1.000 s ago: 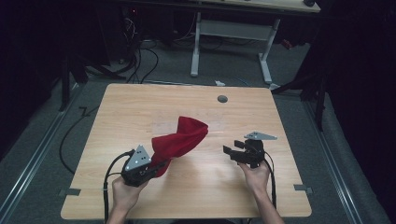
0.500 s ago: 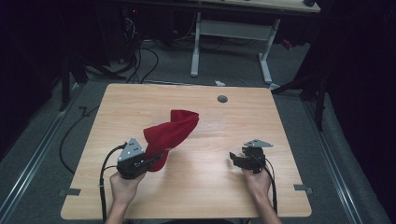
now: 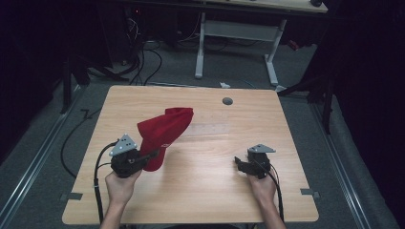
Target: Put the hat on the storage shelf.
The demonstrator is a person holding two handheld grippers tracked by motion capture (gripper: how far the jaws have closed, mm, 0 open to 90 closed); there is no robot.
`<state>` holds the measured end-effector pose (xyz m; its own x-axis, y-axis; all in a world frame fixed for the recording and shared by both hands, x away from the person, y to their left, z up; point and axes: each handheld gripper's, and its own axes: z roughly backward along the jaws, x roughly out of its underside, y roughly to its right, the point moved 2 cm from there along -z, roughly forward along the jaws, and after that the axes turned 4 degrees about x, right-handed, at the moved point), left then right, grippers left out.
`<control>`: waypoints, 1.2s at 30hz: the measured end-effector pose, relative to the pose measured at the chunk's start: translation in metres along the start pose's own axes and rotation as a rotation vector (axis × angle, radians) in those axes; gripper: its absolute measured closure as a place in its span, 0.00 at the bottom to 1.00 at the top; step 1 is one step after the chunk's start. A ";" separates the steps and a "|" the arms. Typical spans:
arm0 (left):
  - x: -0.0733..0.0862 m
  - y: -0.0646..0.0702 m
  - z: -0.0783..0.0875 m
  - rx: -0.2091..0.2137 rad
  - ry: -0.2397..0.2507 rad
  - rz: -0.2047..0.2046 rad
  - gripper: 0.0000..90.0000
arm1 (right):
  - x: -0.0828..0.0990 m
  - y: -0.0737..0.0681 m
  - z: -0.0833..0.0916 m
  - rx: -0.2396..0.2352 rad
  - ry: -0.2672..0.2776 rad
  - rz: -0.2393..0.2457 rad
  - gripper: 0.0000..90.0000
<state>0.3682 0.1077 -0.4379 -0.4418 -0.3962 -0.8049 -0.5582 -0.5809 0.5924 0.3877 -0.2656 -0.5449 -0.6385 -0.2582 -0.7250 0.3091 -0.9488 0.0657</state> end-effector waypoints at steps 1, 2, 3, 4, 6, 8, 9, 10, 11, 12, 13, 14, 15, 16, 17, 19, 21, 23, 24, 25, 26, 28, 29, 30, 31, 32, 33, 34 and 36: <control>-0.002 -0.001 0.000 -0.001 -0.002 0.002 0.94 | 0.000 0.000 0.000 -0.001 -0.001 -0.001 0.40; -0.003 -0.001 -0.001 -0.003 -0.004 0.001 0.94 | 0.000 0.000 0.000 -0.001 0.000 -0.001 0.40; -0.006 -0.002 -0.002 -0.008 -0.001 -0.001 0.94 | 0.000 0.000 0.000 -0.002 -0.001 0.000 0.40; -0.008 -0.002 -0.002 -0.012 0.003 -0.004 0.94 | 0.000 0.000 0.000 -0.003 -0.001 0.001 0.39; -0.014 -0.002 -0.004 -0.014 0.011 -0.001 0.94 | 0.000 0.000 0.000 -0.003 -0.001 0.004 0.39; -0.019 -0.003 -0.005 -0.014 0.015 -0.001 0.94 | 0.000 0.000 0.000 -0.003 -0.001 0.004 0.39; -0.023 -0.003 -0.006 -0.016 0.020 0.001 0.94 | 0.000 0.000 0.000 -0.003 -0.001 0.003 0.39; -0.027 -0.005 -0.006 -0.017 0.029 0.004 0.94 | 0.000 0.000 0.000 -0.004 -0.001 0.005 0.39; -0.031 -0.006 -0.006 -0.016 0.040 0.014 0.94 | 0.000 0.000 0.000 -0.004 -0.001 0.005 0.39; -0.036 -0.007 -0.006 -0.014 0.049 0.022 0.94 | 0.000 0.000 0.000 -0.004 0.000 0.007 0.39; -0.040 -0.008 -0.005 -0.013 0.058 0.026 0.94 | 0.000 0.000 0.000 -0.004 -0.001 0.006 0.39; -0.043 -0.009 -0.005 -0.013 0.068 0.027 0.94 | 0.000 0.000 0.000 -0.004 -0.001 0.006 0.39; -0.046 -0.010 -0.005 -0.015 0.079 0.030 0.94 | 0.000 0.000 0.000 -0.005 -0.001 0.006 0.39; -0.049 -0.012 -0.006 -0.015 0.087 0.037 0.94 | 0.000 0.000 0.000 -0.006 -0.001 0.006 0.39; -0.052 -0.014 -0.006 -0.016 0.090 0.041 0.94 | 0.000 0.000 0.000 -0.006 -0.001 0.006 0.39; -0.057 -0.016 -0.008 -0.022 0.105 0.048 0.94 | 0.000 0.000 0.000 -0.006 -0.001 0.007 0.39; -0.061 -0.018 -0.011 -0.023 0.116 0.049 0.94 | 0.000 0.000 0.000 -0.006 0.000 0.007 0.39; -0.065 -0.020 -0.014 -0.014 0.129 0.065 0.94 | 0.000 0.000 0.000 -0.006 -0.001 0.008 0.39; -0.067 -0.022 -0.016 -0.013 0.132 0.069 0.94 | 0.000 0.000 0.000 -0.006 -0.001 0.008 0.39; -0.068 -0.023 -0.019 -0.015 0.136 0.070 0.94 | 0.000 -0.001 0.000 -0.007 -0.001 0.006 0.39; -0.069 -0.024 -0.022 -0.019 0.141 0.067 0.94 | 0.000 -0.001 0.000 -0.007 -0.001 0.007 0.39; -0.072 -0.027 -0.028 -0.024 0.150 0.069 0.94 | 0.000 -0.001 0.000 -0.007 -0.001 0.007 0.38; -0.073 -0.028 -0.030 -0.023 0.151 0.073 0.94 | 0.000 -0.001 0.000 -0.007 -0.001 0.008 0.38; -0.074 -0.029 -0.033 -0.024 0.152 0.073 0.94 | 0.000 -0.001 0.000 -0.007 -0.001 0.007 0.38; -0.075 -0.030 -0.037 -0.024 0.153 0.067 0.94 | 0.000 -0.001 0.000 -0.007 -0.002 0.007 0.38; -0.075 -0.031 -0.039 -0.022 0.152 0.060 0.94 | 0.000 -0.001 0.000 -0.007 -0.002 0.006 0.38; -0.075 -0.032 -0.043 -0.020 0.150 0.055 0.94 | 0.000 -0.001 0.000 -0.006 -0.001 0.009 0.38; -0.076 -0.032 -0.046 -0.019 0.150 0.052 0.94 | 0.000 -0.001 0.000 -0.007 -0.002 0.006 0.38; -0.077 -0.032 -0.051 -0.016 0.154 0.046 0.94 | 0.000 -0.001 0.000 -0.007 -0.001 0.009 0.38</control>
<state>0.4556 0.1210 -0.3972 -0.3527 -0.5262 -0.7737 -0.5279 -0.5708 0.6289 0.3869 -0.2652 -0.5450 -0.6365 -0.2670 -0.7236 0.3194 -0.9452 0.0677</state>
